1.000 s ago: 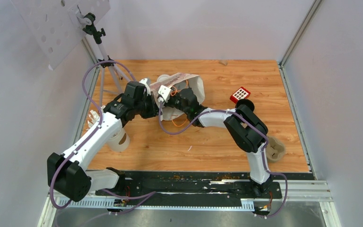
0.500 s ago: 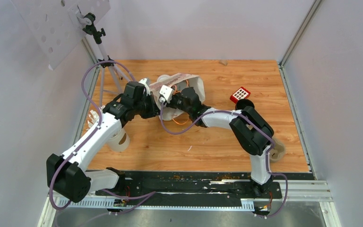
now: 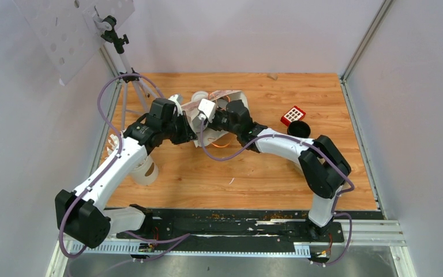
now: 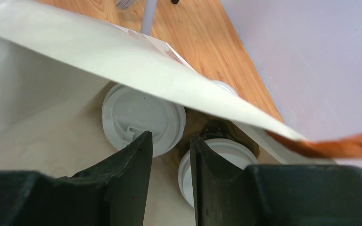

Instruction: Pack the takeout coffee

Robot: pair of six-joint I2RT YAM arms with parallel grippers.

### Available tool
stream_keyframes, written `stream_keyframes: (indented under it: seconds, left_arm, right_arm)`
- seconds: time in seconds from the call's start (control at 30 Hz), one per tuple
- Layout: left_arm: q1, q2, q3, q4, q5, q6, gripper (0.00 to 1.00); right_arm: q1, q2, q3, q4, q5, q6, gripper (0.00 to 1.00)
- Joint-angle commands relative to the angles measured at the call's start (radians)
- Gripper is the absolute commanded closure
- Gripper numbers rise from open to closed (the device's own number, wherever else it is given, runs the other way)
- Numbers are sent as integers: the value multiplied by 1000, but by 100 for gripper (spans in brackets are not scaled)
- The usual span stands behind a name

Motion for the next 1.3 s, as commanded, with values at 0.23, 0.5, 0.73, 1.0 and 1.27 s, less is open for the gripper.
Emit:
stream_keyframes:
  seconds: [0.23,0.5,0.73,1.0,1.27]
  left_arm:
    - [-2,-40,64,-26,58,-38,100]
    - [-2,-76,54,-35,81,-72,100]
    - [-2,-93,58,-30,152,-101,100]
    - [-2,-146,33,0,220,-188,100]
    - [-2,-210,0,19,258,-298,100]
  right_arm:
    - [-9,-157,55,-245,-3,43,65]
    - [-8,-256,26,-319,-6,51,65]
    - [-9,-319,74,-481,15,60,65]
    - [-6,-427,96,-612,37,105,65]
    - [-8,-488,157,-715,48,140,64]
